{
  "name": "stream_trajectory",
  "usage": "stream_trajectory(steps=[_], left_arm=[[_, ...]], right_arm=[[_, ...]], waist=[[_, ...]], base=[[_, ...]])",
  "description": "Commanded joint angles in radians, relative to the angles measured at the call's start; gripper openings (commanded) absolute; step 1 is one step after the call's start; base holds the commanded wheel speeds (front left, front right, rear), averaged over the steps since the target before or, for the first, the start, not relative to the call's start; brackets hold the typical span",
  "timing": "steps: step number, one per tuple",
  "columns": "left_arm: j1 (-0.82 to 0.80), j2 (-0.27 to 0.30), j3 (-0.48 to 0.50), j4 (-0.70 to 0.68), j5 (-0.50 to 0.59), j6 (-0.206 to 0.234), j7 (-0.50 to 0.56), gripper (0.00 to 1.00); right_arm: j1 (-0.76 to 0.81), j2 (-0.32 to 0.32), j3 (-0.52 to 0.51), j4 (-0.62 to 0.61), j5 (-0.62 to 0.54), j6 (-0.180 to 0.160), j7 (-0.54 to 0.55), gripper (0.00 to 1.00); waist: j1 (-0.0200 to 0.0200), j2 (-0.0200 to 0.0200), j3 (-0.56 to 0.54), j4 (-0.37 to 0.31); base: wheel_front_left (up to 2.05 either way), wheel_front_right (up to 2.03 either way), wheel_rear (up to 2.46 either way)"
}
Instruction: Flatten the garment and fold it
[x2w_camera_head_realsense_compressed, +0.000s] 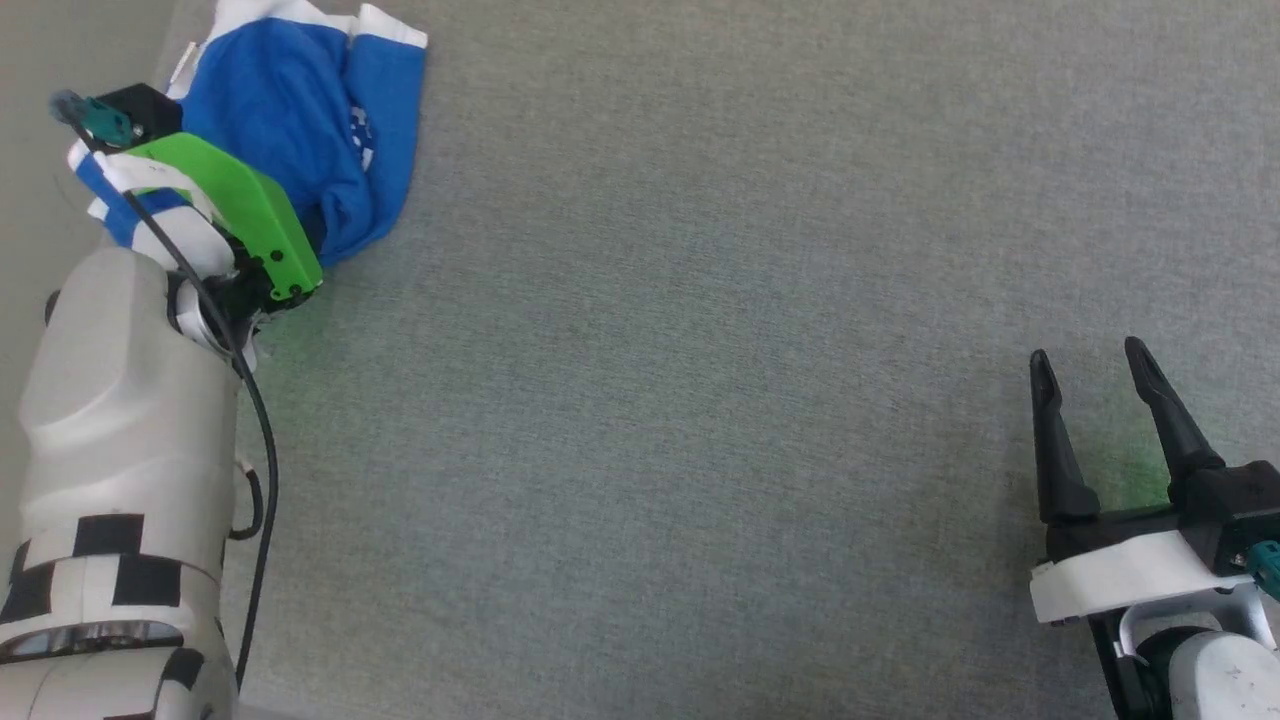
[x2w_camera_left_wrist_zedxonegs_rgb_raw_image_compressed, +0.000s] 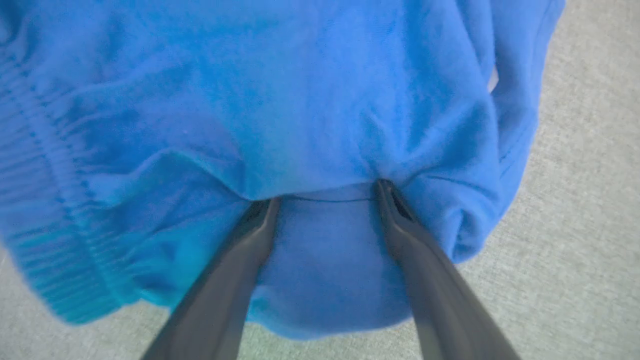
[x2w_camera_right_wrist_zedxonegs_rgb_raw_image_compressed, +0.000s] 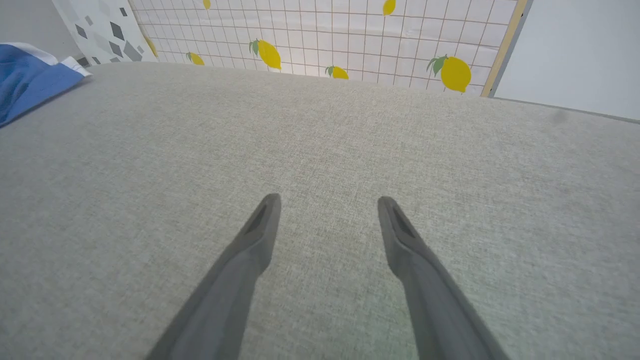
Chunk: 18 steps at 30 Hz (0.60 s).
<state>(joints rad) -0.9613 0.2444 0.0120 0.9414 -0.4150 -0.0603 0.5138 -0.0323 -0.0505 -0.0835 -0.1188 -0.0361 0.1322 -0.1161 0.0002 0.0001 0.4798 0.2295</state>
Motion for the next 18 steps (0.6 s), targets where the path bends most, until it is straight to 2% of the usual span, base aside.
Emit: stream_trajectory(steps=[1,2,3,4,12,18], left_arm=[[0.020,-0.022,-0.012,0.019,-0.002,-0.006,0.013,1.00],[0.025,-0.025,-0.014,0.023,-0.004,-0.008,0.015,1.00],[0.030,-0.028,-0.015,0.024,-0.007,-0.011,0.009,0.23],[0.033,-0.029,-0.014,0.022,-0.010,-0.013,-0.003,0.00],[0.019,-0.026,0.022,-0.043,-0.060,-0.045,-0.171,0.00],[-0.030,0.010,0.015,-0.139,-0.066,-0.063,-0.317,0.00]], right_arm=[[-0.018,0.000,-0.003,-0.004,-0.003,-0.002,-0.007,1.00],[-0.018,0.000,-0.004,-0.004,-0.004,-0.002,-0.007,1.00],[-0.018,0.000,-0.005,-0.003,-0.005,-0.002,-0.006,1.00],[-0.018,0.000,-0.005,-0.003,-0.006,-0.002,-0.006,1.00],[-0.011,0.000,0.005,0.020,0.001,-0.002,-0.009,1.00],[-0.004,0.000,0.023,0.064,0.025,-0.002,-0.024,1.00]], waist=[[-0.0002,-0.0001,0.010,-0.005],[-0.0002,-0.0001,0.009,-0.003],[-0.0002,-0.0001,0.007,0.000],[-0.0002,-0.0001,0.005,0.003],[-0.0002,-0.0001,-0.053,0.036],[-0.0002,-0.0001,-0.141,0.049]], base=[[0.00,0.00,0.00],[0.00,0.00,0.00],[0.00,0.00,0.00],[0.00,0.00,0.00],[0.00,0.00,0.00],[0.00,0.00,0.00]])
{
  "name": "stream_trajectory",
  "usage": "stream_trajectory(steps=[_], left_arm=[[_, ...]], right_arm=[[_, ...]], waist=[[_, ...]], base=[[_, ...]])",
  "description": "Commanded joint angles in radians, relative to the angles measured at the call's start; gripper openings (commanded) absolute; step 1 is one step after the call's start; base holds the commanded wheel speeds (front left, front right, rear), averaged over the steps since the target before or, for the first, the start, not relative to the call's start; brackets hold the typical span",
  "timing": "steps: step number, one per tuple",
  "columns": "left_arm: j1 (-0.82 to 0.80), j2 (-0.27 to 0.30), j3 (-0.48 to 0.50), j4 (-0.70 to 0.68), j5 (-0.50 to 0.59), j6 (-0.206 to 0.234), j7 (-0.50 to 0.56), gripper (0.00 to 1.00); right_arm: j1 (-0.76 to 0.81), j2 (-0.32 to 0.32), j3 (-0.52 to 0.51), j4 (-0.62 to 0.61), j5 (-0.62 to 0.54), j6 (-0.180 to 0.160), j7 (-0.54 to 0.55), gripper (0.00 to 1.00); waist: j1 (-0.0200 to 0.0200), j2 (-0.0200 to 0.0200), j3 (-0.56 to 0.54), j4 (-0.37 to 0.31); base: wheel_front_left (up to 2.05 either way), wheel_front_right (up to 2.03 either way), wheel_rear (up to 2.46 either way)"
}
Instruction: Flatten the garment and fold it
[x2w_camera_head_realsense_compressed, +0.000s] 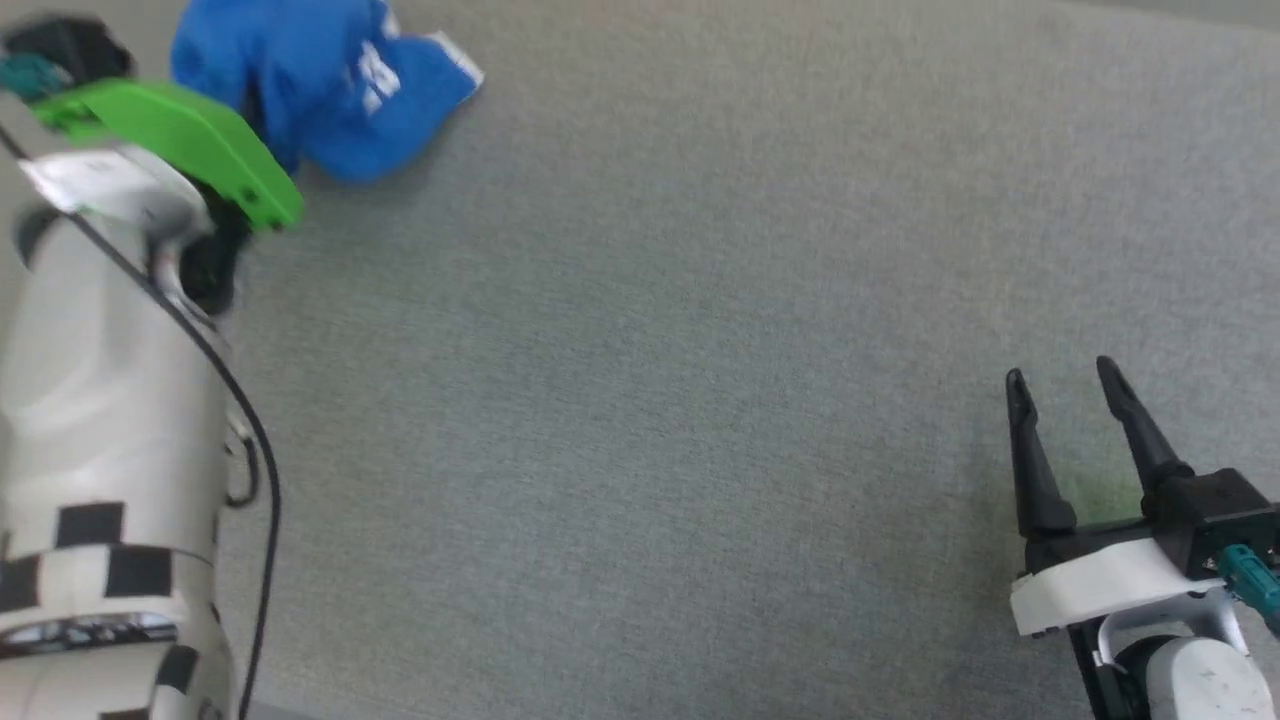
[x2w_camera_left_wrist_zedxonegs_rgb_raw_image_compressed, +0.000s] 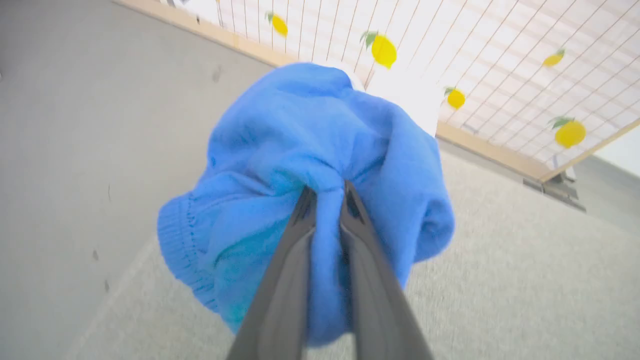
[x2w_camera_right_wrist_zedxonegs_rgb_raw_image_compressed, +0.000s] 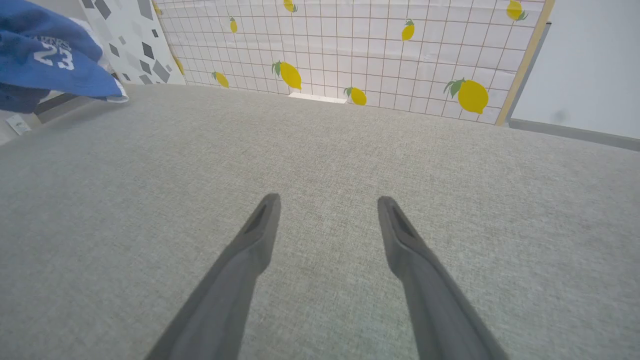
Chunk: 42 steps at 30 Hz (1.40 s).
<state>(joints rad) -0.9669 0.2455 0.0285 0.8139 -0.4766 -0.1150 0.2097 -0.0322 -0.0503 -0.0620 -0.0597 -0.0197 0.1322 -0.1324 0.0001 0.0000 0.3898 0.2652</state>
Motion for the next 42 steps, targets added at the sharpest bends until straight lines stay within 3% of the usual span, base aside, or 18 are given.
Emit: stream_trajectory(steps=[1,8,14,21,22,24,32,42], left_arm=[[-0.033,0.015,-0.003,-0.026,-0.006,-0.009,-0.029,0.00],[-0.096,0.052,-0.057,-0.144,-0.008,-0.014,-0.058,0.00],[-0.110,0.055,-0.134,-0.245,-0.045,-0.015,-0.028,0.00],[-0.092,0.008,-0.250,-0.348,-0.103,-0.016,0.018,0.00],[-0.071,-0.027,-0.307,-0.378,-0.133,-0.016,0.026,0.00],[-0.051,-0.050,-0.342,-0.388,-0.149,-0.016,0.028,0.00],[0.101,-0.135,-0.460,-0.350,-0.208,-0.016,0.031,0.00],[0.323,-0.171,-0.668,-0.196,-0.250,-0.016,0.087,0.00]], right_arm=[[-0.002,0.000,0.005,0.014,0.013,-0.002,-0.011,1.00],[0.011,0.000,0.029,0.082,0.061,-0.002,-0.047,1.00],[0.008,0.000,0.037,0.138,0.101,-0.002,-0.079,1.00],[0.001,0.000,0.014,0.179,0.119,-0.002,-0.105,1.00],[-0.002,0.000,-0.007,0.188,0.120,-0.002,-0.112,1.00],[-0.003,0.000,-0.018,0.191,0.120,-0.002,-0.115,1.00],[0.010,0.000,-0.065,0.199,0.119,-0.002,-0.123,1.00],[0.020,0.000,-0.083,0.210,0.119,-0.002,-0.127,1.00]], waist=[[-0.0001,0.0000,-0.064,0.013],[-0.0001,0.0000,-0.165,-0.007],[-0.0001,0.0000,-0.235,-0.065],[-0.0001,0.0000,-0.283,-0.163],[-0.0001,0.0000,-0.292,-0.211],[-0.0001,0.0000,-0.291,-0.242],[-0.0001,0.0000,-0.274,-0.339],[-0.0001,0.0000,-0.267,-0.387]], base=[[0.00,0.00,0.00],[0.00,0.00,0.00],[0.00,0.00,0.00],[0.00,0.00,0.00],[0.00,0.00,0.00],[0.00,0.00,0.00],[0.00,0.00,0.00],[0.00,0.00,0.00]])
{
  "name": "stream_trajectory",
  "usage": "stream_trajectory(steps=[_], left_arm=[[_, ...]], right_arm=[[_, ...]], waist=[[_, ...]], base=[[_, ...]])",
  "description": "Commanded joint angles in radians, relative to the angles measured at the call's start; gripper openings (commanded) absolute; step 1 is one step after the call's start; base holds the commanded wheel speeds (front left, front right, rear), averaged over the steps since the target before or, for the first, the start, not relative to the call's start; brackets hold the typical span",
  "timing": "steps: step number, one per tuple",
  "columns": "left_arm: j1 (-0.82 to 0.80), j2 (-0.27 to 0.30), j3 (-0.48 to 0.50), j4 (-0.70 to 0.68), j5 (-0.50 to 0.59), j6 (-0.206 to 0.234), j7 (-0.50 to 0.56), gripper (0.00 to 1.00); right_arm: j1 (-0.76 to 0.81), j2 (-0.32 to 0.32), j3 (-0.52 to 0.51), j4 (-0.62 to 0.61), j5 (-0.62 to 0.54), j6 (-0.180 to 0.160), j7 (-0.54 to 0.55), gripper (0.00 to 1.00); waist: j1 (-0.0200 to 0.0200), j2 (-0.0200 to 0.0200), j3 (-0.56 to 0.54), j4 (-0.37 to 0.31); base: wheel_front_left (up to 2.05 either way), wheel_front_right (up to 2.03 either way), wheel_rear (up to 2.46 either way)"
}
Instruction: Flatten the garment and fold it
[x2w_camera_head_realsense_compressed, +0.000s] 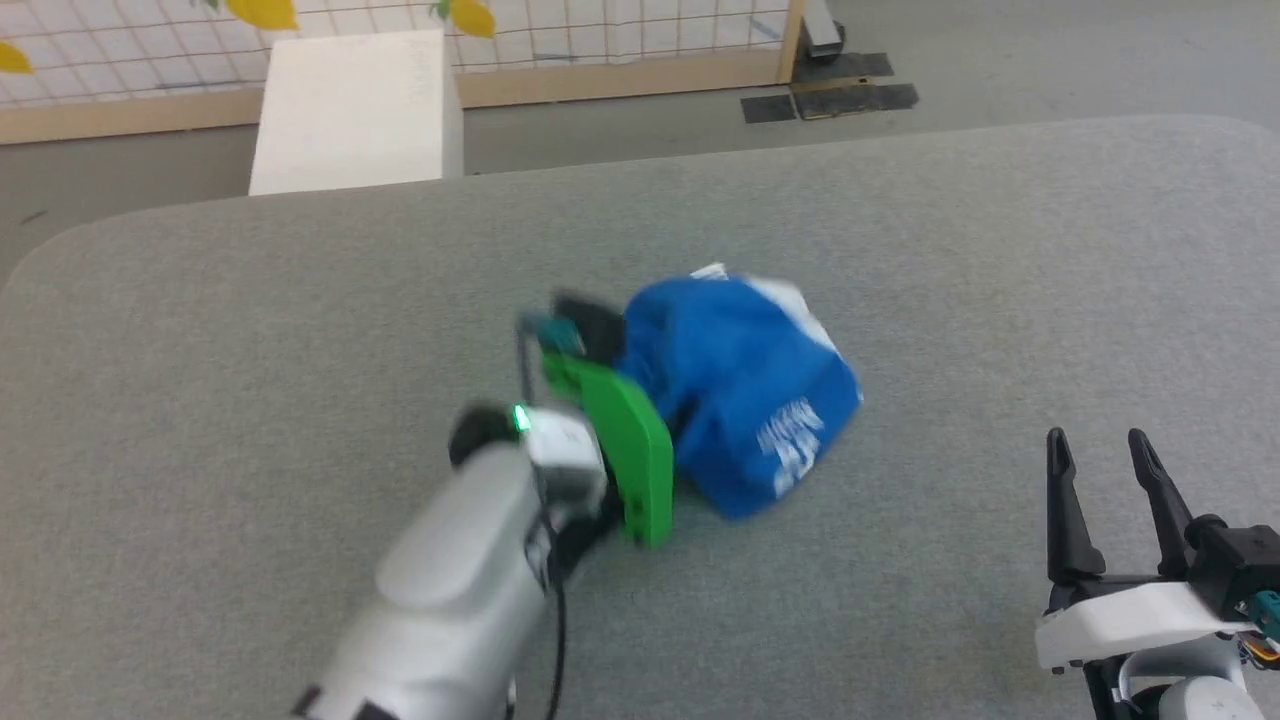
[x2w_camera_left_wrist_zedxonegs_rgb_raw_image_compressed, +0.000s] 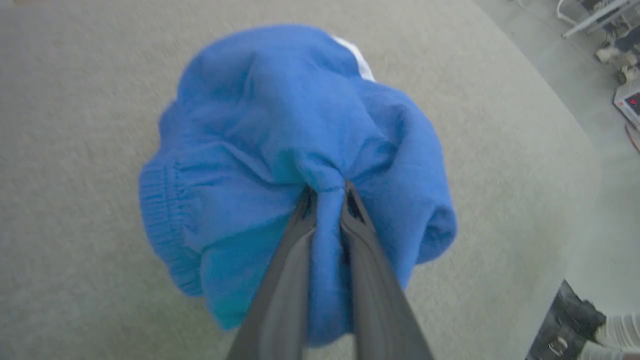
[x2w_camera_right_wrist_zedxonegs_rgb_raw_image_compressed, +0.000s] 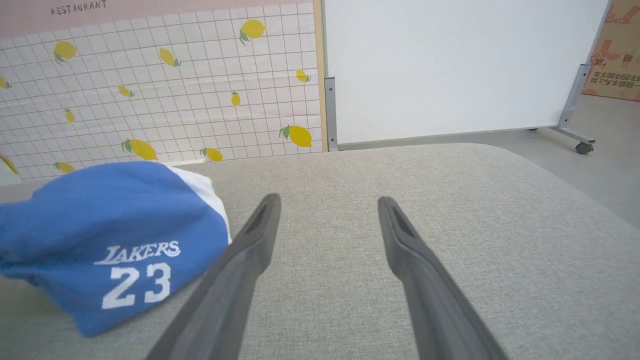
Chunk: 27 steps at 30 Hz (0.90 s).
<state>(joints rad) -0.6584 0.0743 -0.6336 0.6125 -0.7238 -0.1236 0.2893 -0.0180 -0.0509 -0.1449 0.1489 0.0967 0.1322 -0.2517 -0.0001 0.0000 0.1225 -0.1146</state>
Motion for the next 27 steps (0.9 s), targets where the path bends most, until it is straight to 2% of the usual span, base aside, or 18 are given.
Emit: stream_trajectory(steps=[1,6,9,10,11,16,21,24,27], left_arm=[[0.032,-0.002,-0.024,0.019,-0.010,-0.007,0.026,0.00],[0.098,-0.008,-0.105,0.084,-0.032,-0.007,0.129,0.00],[0.111,-0.011,-0.106,0.090,-0.062,-0.007,0.154,0.00],[0.111,-0.012,-0.100,0.087,-0.072,-0.005,0.156,0.36],[0.108,-0.013,-0.091,0.080,-0.085,-0.003,0.155,1.00],[0.085,-0.014,-0.023,0.014,-0.150,0.011,0.136,1.00],[0.075,0.010,0.080,-0.086,-0.217,0.032,0.083,1.00],[0.080,0.038,0.145,-0.149,-0.225,0.044,-0.002,1.00],[0.093,0.085,0.196,-0.206,-0.182,0.057,-0.131,1.00]], right_arm=[[0.007,0.001,-0.001,0.002,0.003,-0.002,-0.008,1.00],[0.011,0.001,0.006,0.005,0.004,-0.002,-0.009,1.00],[0.013,0.001,0.009,0.005,0.007,-0.002,-0.009,1.00],[0.014,0.001,0.009,0.005,0.007,-0.002,-0.009,1.00],[0.015,0.001,0.010,0.006,0.008,-0.002,-0.009,1.00],[0.024,0.001,0.010,0.015,0.015,-0.002,-0.010,1.00],[0.034,0.001,0.011,0.023,0.025,-0.002,-0.010,1.00],[0.037,0.001,0.012,0.022,0.029,-0.002,-0.010,1.00],[0.040,0.001,0.006,0.022,0.030,-0.002,-0.010,1.00]], waist=[[0.0001,0.0000,-0.001,-0.007],[0.0001,0.0000,-0.010,0.001],[0.0001,0.0000,-0.014,0.013],[0.0001,0.0000,-0.016,0.018],[0.0001,0.0000,-0.019,0.023],[0.0001,0.0000,-0.040,0.050],[0.0001,0.0000,-0.071,0.085],[0.0001,0.0000,-0.086,0.104],[0.0001,0.0000,-0.103,0.125]], base=[[0.00,0.00,0.00],[0.00,0.00,0.00],[0.00,0.00,0.00],[0.00,0.00,0.00],[0.00,0.00,0.00],[0.00,0.00,0.00],[0.00,0.00,0.00],[0.00,0.00,0.00],[0.00,0.00,0.00]])
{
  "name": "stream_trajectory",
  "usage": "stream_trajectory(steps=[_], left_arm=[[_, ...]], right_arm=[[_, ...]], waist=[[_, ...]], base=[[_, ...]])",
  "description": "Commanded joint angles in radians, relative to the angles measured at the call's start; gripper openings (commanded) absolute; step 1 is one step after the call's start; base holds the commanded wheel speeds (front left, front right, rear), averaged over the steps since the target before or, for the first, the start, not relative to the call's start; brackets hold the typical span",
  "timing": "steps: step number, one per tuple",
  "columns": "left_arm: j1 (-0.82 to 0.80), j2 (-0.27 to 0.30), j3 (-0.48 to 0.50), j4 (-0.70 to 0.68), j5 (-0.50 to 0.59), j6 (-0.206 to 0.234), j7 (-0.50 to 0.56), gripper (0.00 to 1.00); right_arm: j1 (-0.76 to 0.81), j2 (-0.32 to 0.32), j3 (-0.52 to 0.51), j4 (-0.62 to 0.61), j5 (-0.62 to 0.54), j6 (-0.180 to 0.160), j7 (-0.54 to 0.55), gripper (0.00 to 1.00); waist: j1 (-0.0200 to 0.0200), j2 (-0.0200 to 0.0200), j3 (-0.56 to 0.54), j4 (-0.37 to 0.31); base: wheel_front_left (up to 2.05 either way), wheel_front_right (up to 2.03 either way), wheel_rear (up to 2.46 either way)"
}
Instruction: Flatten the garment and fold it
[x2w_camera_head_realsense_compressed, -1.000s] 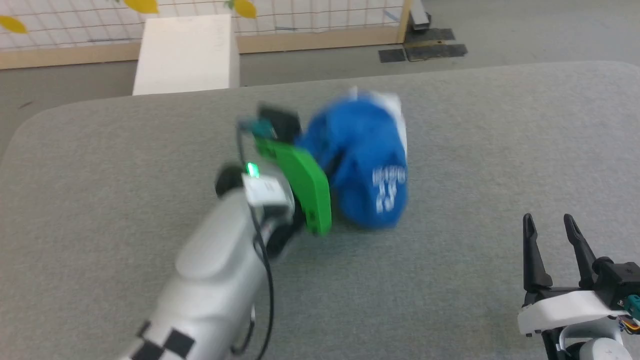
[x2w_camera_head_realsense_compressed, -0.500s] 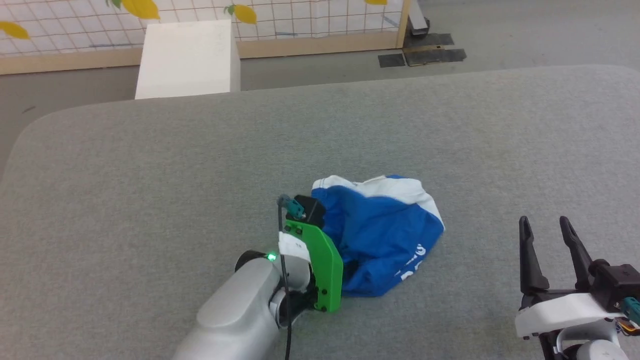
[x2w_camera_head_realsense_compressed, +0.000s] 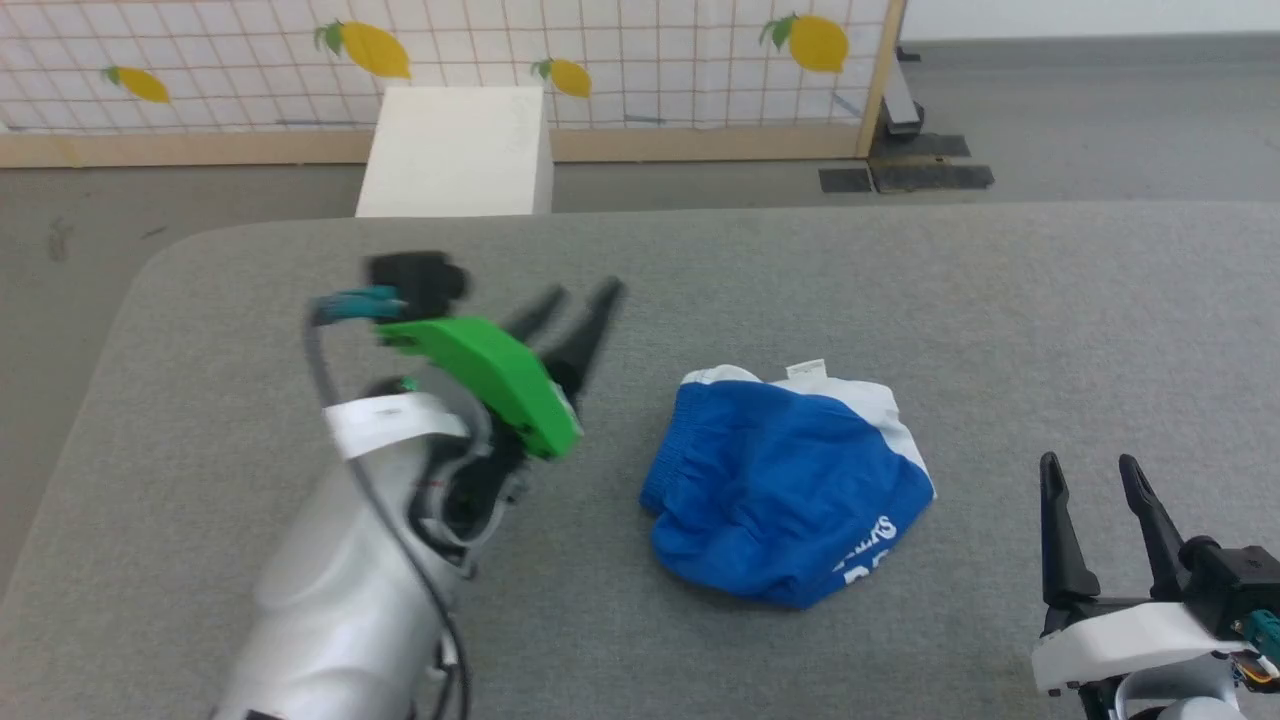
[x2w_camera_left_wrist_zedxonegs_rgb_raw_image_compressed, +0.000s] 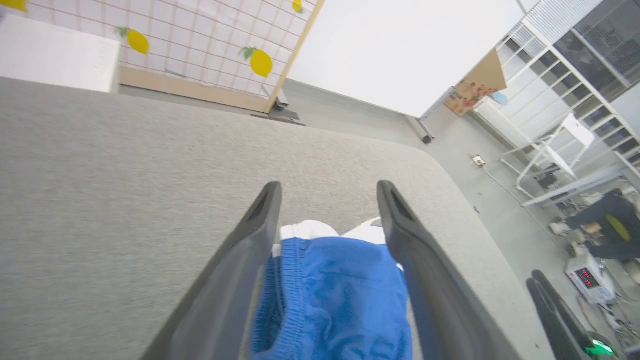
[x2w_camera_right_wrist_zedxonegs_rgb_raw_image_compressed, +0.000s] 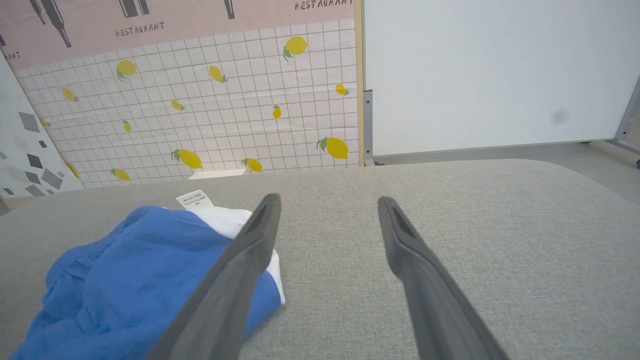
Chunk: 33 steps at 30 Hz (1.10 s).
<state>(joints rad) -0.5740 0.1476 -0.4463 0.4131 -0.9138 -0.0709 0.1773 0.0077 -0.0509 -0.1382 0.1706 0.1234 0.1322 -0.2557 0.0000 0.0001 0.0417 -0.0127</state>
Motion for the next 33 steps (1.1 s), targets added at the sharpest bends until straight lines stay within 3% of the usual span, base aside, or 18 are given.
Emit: stream_trajectory(steps=[1,8,11,18,33], left_arm=[[0.016,0.021,0.027,-0.020,0.016,0.009,-0.061,1.00],[0.109,0.128,0.110,-0.092,0.154,0.059,-0.358,1.00],[0.172,0.164,0.116,-0.110,0.216,0.083,-0.408,1.00],[0.379,0.220,0.126,-0.186,0.376,0.162,-0.438,1.00],[0.527,0.180,0.154,-0.256,0.400,0.185,-0.439,1.00]], right_arm=[[0.017,0.001,-0.002,0.000,0.004,-0.002,-0.006,1.00],[0.032,0.001,-0.012,-0.003,0.003,-0.002,-0.006,1.00],[0.037,0.001,-0.010,-0.002,0.002,-0.002,-0.006,1.00],[0.049,0.001,-0.001,0.003,0.007,-0.002,-0.006,1.00],[0.049,0.001,0.010,0.031,0.013,-0.002,0.003,1.00]], waist=[[0.0000,-0.0001,-0.027,0.029],[0.0000,-0.0001,-0.061,0.064],[0.0000,-0.0001,-0.068,0.069],[0.0000,-0.0001,-0.076,0.065],[0.0000,-0.0001,-0.046,0.041]], base=[[0.00,0.00,0.00],[0.00,0.00,0.00],[0.00,0.00,0.00],[0.00,0.00,0.00],[0.00,0.00,0.00]])
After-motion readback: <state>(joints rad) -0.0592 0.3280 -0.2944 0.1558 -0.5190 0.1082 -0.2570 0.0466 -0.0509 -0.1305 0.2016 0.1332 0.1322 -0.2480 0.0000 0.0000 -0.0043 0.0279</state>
